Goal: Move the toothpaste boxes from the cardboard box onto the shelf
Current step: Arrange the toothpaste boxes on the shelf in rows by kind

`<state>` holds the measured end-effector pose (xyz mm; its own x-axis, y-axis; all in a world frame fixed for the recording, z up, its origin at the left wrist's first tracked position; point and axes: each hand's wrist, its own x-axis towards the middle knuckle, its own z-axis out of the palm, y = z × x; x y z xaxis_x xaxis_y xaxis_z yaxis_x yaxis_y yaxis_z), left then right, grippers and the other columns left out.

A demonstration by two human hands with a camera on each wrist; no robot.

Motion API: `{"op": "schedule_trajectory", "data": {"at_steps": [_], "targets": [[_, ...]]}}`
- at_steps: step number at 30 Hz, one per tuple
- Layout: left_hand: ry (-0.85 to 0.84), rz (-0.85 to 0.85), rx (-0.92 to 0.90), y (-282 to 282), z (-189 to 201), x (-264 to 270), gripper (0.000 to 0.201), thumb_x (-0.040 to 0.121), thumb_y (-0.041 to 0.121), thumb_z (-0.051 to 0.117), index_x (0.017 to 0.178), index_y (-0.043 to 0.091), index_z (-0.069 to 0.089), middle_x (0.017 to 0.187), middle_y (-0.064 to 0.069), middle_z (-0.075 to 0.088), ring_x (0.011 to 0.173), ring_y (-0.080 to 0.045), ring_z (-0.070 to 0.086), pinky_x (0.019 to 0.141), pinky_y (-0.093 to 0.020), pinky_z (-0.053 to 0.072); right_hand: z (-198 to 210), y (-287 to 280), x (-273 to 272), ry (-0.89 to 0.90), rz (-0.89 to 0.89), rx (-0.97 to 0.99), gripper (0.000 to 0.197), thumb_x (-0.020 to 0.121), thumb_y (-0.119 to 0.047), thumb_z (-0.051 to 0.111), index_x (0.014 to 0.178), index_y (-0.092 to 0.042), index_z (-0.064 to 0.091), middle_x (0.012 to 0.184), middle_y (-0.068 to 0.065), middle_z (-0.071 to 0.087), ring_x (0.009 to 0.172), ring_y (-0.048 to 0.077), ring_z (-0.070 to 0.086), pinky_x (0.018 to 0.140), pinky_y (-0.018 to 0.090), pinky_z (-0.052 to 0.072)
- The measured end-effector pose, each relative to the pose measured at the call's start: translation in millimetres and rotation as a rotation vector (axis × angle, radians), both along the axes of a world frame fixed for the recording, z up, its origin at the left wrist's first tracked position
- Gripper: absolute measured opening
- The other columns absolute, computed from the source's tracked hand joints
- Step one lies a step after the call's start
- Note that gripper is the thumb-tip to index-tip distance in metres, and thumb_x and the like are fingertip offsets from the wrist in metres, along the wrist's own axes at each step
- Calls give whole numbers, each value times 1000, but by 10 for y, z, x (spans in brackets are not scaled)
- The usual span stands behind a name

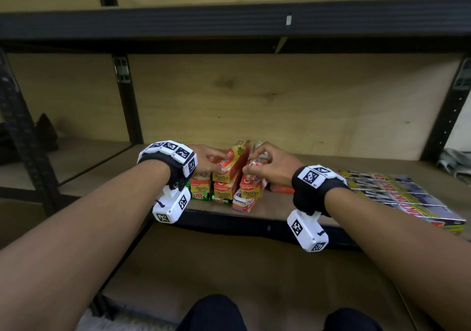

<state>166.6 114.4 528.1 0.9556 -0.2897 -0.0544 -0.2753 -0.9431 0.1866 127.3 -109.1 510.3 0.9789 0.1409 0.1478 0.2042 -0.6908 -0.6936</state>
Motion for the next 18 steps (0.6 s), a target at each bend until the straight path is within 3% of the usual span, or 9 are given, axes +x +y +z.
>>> {"op": "schedule_trajectory", "data": {"at_steps": [3, 6, 8, 11, 14, 18], "targets": [[-29, -13, 40, -64, 85, -33, 57, 87, 58, 60, 141, 44, 45, 152, 5, 41, 135, -22, 43, 106, -34, 33, 19, -113, -69, 127, 19, 195, 27, 82, -25, 71, 105, -25, 56, 82, 3, 65, 66, 18, 63, 67, 46, 62], [-115, -89, 100, -211, 141, -63, 56, 89, 50, 61, 141, 35, 47, 150, 0, 42, 133, -23, 43, 104, -32, 35, 66, -281, -141, 185, -23, 387, 22, 87, -8, 57, 107, -15, 57, 90, 14, 59, 69, 26, 58, 73, 52, 60], [-185, -166, 115, -344, 151, -78, 59, 88, 48, 64, 142, 35, 45, 146, -1, 45, 128, -22, 47, 102, -33, 38, 111, -423, -197, 190, -57, 482, 23, 91, -6, 51, 111, -11, 58, 97, 15, 57, 67, 26, 61, 71, 47, 61], [-265, -264, 104, -559, 127, -54, 70, 85, 45, 70, 147, 29, 40, 145, -3, 45, 129, -21, 46, 105, -31, 36, 165, -661, -270, 200, -57, 603, 32, 88, 1, 40, 112, -8, 59, 85, 15, 52, 58, 22, 58, 55, 32, 58], [-307, -320, 103, -760, 111, -21, 83, 81, 41, 75, 150, 23, 34, 147, -3, 42, 132, -20, 43, 106, -28, 34, 199, -891, -329, 242, -54, 656, 40, 80, 2, 33, 108, -9, 60, 86, 21, 56, 56, 26, 54, 48, 27, 51], [-340, -349, 118, -953, 72, 38, 85, 77, 43, 77, 149, 25, 36, 144, -3, 44, 128, -20, 47, 106, -34, 40, 223, -1152, -432, 302, -32, 762, 41, 76, -4, 33, 105, -13, 60, 97, 27, 62, 54, 26, 52, 44, 23, 43]]}}
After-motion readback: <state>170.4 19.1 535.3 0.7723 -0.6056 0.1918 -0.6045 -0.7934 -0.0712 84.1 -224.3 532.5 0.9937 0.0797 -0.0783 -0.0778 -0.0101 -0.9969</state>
